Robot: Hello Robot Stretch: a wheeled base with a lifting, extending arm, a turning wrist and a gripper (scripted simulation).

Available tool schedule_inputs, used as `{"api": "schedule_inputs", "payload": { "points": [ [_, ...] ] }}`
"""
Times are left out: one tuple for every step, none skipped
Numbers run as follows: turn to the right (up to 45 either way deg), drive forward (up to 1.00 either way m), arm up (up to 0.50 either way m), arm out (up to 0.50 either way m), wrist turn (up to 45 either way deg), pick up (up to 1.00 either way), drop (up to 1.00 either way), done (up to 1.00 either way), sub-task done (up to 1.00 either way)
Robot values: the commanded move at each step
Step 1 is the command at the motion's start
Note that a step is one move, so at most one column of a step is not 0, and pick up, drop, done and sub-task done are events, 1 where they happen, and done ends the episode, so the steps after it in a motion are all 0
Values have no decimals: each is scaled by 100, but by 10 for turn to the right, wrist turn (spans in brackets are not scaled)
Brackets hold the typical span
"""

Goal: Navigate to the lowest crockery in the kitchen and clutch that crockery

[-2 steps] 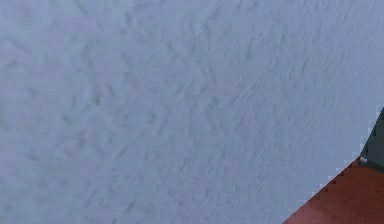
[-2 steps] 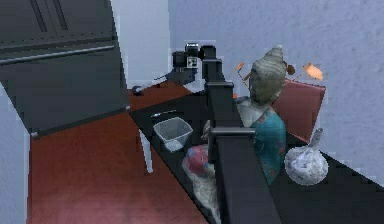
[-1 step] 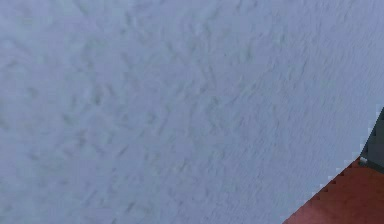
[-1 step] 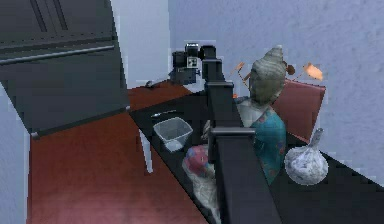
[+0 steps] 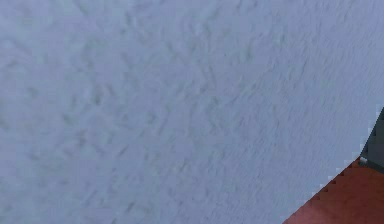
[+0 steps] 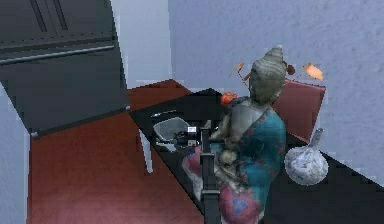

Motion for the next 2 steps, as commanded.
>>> {"api": "schedule_inputs", "payload": {
  "points": [
    [0,0,0,0,0,100,0,0,0],
    [0,0,10,0,0,0,0,0,0]
  ]
}}
